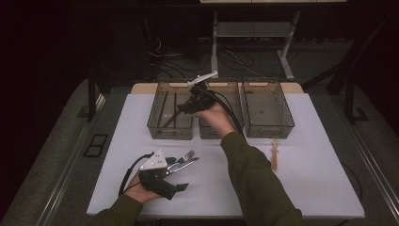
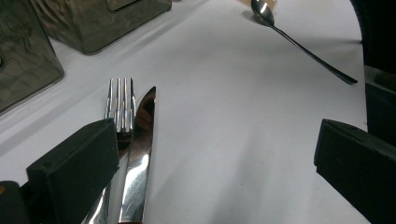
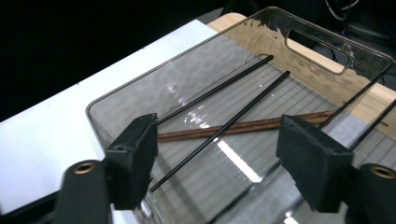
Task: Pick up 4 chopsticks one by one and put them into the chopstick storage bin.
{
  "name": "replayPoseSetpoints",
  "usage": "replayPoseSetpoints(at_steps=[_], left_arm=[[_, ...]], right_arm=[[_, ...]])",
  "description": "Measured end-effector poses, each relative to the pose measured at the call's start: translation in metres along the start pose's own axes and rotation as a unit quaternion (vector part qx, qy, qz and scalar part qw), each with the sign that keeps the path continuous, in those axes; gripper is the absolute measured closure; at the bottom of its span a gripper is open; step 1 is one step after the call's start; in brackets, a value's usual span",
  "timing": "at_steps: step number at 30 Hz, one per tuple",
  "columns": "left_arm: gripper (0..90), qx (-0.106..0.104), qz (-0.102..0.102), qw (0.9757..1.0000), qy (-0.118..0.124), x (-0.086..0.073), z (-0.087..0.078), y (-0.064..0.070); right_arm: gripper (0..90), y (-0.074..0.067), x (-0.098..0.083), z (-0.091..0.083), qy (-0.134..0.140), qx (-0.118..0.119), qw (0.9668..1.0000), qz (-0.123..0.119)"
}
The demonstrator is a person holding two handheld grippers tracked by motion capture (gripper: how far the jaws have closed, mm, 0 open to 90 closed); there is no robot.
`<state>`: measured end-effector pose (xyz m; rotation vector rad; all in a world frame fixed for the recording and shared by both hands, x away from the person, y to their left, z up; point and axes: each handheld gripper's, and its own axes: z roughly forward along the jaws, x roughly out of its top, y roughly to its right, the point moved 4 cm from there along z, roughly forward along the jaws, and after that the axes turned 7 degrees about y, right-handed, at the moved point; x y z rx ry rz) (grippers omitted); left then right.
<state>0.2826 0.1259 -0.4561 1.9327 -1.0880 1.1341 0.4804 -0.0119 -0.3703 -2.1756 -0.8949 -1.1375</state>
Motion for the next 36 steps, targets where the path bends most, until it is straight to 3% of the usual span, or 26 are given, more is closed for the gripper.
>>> replayPoseSetpoints(at_steps=[2,6,11,20,36], left_arm=[[0.0,0.0,-0.001,1.0,-0.001,0.0,0.0,0.0],[0.0,0.001,-0.001,1.0,-0.002,-0.001,0.0,0.0],[0.0,0.004,-0.004,1.0,0.0,-0.001,0.001,0.0],[0.0,0.006,-0.012,0.9999,0.002,-0.001,0.001,0.0],[0.0,0.012,-0.011,0.9999,-0.004,-0.002,0.001,-0.002]], right_arm=[[27.9,-0.001,-0.004,-0.006,0.004,0.007,1.0,-0.001],[25.3,0.0,-0.013,-0.016,0.007,-0.002,1.0,-0.006],[18.0,0.002,-0.026,-0.027,0.007,-0.028,0.9995,-0.006],[14.1,0.011,-0.048,-0.056,0.013,-0.026,0.9996,0.007],[12.4,0.009,-0.093,-0.111,0.033,-0.024,0.9987,-0.03]])
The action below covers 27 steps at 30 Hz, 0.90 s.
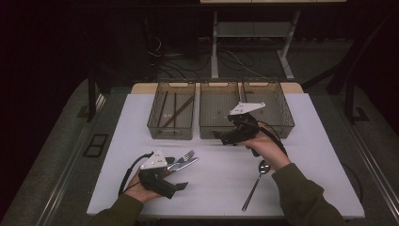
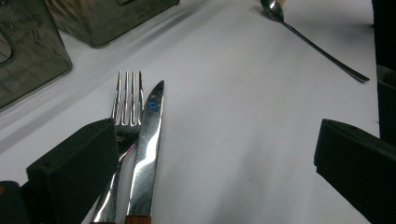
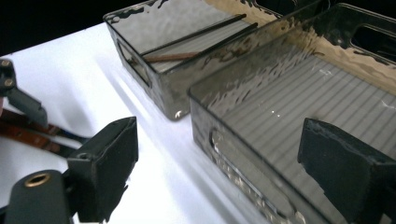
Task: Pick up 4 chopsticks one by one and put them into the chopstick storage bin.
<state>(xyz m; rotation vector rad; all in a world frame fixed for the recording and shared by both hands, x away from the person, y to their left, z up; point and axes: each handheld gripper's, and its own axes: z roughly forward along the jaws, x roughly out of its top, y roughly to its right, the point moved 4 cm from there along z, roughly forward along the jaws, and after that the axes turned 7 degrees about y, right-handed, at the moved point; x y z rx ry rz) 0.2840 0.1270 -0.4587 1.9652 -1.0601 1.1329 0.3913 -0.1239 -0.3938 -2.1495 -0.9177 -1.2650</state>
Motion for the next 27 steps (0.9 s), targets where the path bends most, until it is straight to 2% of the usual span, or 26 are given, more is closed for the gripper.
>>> replayPoseSetpoints(at_steps=[11,15,18,27], left_arm=[[0.0,0.006,0.0,1.0,-0.002,-0.001,0.0,-0.002],[0.0,0.008,-0.001,1.0,-0.003,-0.001,0.0,-0.003],[0.0,0.008,-0.003,1.0,-0.002,-0.001,-0.001,-0.002],[0.0,0.008,-0.001,1.0,-0.002,-0.001,-0.001,-0.002]], right_arm=[[12.4,-0.007,-0.034,-0.032,0.011,0.012,0.9999,-0.001],[12.4,-0.007,-0.047,-0.045,0.016,0.015,0.9997,0.005],[12.4,-0.005,-0.057,-0.054,0.024,0.008,0.9996,0.013],[12.4,0.003,-0.086,-0.08,0.019,-0.003,0.9996,0.019]])
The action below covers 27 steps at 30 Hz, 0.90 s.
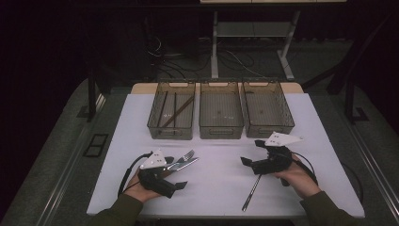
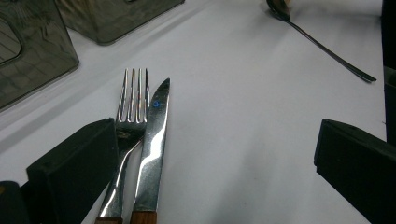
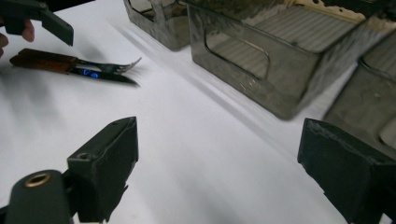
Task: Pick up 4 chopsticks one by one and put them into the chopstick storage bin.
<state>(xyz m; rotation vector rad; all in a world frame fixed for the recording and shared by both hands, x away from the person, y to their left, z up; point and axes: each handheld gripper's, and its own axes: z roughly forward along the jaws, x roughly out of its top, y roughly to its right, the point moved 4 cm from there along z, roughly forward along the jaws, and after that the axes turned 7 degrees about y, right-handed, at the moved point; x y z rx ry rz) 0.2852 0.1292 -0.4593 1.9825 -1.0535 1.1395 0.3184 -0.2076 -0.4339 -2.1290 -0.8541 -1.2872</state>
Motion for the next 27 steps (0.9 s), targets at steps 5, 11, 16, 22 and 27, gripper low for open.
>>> replayPoseSetpoints(at_steps=[5,11,16,22,27], left_arm=[[0.0,0.001,0.002,1.0,-0.001,0.0,0.0,0.0],[0.0,0.002,0.003,1.0,-0.003,0.0,0.0,0.001],[0.0,0.002,0.004,1.0,-0.003,0.0,0.0,0.0],[0.0,0.003,0.005,1.0,-0.002,0.0,0.0,0.001],[0.0,0.004,0.007,1.0,-0.003,0.0,0.0,0.001]], right_arm=[[12.4,0.002,-0.012,-0.012,-0.001,-0.004,1.0,0.001],[12.5,0.007,-0.024,-0.023,-0.002,-0.005,0.9999,0.015],[14.4,0.008,-0.031,-0.032,-0.025,0.0,0.9995,0.018],[14.4,0.005,-0.038,-0.042,-0.05,0.03,0.9982,0.016],[29.0,0.001,-0.042,-0.048,-0.063,0.032,0.9974,0.014]])
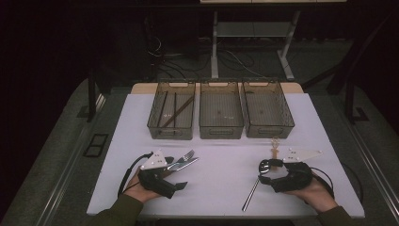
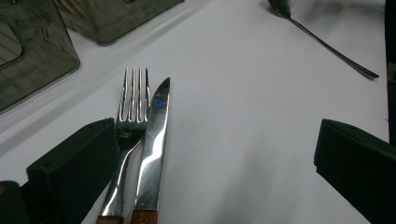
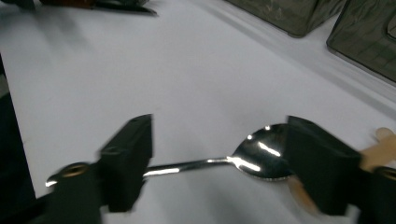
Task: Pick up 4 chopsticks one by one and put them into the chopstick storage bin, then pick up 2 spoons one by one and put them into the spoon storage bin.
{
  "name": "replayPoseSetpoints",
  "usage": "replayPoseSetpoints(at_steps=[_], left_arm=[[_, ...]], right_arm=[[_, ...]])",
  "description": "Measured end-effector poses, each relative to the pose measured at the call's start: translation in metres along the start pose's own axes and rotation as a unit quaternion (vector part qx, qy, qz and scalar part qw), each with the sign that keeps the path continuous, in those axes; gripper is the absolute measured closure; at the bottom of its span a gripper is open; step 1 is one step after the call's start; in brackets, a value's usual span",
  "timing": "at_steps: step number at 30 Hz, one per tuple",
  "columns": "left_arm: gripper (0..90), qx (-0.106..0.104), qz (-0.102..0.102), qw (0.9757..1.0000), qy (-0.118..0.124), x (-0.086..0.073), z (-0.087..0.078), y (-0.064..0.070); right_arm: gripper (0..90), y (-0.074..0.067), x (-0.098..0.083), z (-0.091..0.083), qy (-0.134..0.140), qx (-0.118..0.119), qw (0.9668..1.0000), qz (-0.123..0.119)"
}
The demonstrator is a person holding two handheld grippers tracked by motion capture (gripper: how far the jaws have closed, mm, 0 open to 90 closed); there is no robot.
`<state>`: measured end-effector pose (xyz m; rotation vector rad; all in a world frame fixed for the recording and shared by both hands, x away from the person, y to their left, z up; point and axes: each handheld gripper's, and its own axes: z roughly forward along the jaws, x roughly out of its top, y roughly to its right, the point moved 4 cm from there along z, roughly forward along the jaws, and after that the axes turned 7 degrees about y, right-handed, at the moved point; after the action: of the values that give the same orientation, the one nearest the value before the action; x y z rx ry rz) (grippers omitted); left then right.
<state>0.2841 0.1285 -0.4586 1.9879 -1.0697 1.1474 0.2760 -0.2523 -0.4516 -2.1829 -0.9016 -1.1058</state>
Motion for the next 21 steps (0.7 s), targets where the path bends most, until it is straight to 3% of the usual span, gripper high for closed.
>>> replayPoseSetpoints(at_steps=[6,10,14,21], left_arm=[[0.0,0.0,0.001,1.0,-0.001,0.0,0.0,0.0],[0.0,0.0,0.001,1.0,-0.001,0.0,0.0,0.0],[0.0,0.0,0.0,1.0,-0.002,0.0,0.0,0.0],[0.0,0.001,0.001,1.0,-0.002,0.0,0.0,0.0]], right_arm=[[64.7,-0.005,-0.005,-0.001,-0.019,0.016,0.9996,-0.014],[80.2,-0.006,-0.009,0.005,-0.04,0.028,0.9987,-0.012],[88.6,-0.007,-0.013,0.01,-0.055,0.033,0.9978,-0.02],[89.7,-0.009,-0.018,0.019,-0.076,0.04,0.9958,-0.031]])
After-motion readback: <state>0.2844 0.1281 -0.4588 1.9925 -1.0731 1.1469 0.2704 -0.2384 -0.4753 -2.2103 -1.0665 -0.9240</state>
